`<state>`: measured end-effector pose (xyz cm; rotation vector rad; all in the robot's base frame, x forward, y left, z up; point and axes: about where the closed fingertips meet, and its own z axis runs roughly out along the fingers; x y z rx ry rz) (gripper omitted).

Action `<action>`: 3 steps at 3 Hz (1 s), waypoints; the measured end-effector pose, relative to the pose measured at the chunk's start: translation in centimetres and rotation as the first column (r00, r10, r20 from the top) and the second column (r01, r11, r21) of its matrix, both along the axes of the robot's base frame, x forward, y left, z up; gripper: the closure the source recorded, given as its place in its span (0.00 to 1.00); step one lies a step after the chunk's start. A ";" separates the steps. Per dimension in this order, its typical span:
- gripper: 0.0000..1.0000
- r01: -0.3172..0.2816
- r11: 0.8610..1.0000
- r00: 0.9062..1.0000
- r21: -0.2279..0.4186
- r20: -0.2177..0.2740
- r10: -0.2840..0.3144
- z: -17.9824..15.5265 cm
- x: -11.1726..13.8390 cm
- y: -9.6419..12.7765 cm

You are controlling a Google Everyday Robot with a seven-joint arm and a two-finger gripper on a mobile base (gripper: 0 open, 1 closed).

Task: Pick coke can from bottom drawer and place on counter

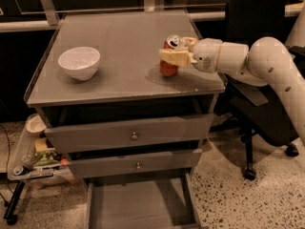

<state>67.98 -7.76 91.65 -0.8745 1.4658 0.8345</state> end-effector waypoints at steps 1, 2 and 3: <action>1.00 -0.054 0.998 0.998 -0.023 -0.042 0.053 -0.5 2.3 1.7; 1.00 -0.108 0.993 0.992 -0.055 -0.073 0.104 -0.9 4.1 3.5; 1.00 -0.158 0.984 0.982 -0.087 -0.116 0.147 -2.4 4.7 5.2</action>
Offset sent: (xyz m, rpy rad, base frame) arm 0.0632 0.0529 -0.0138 -0.1023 0.1033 0.1641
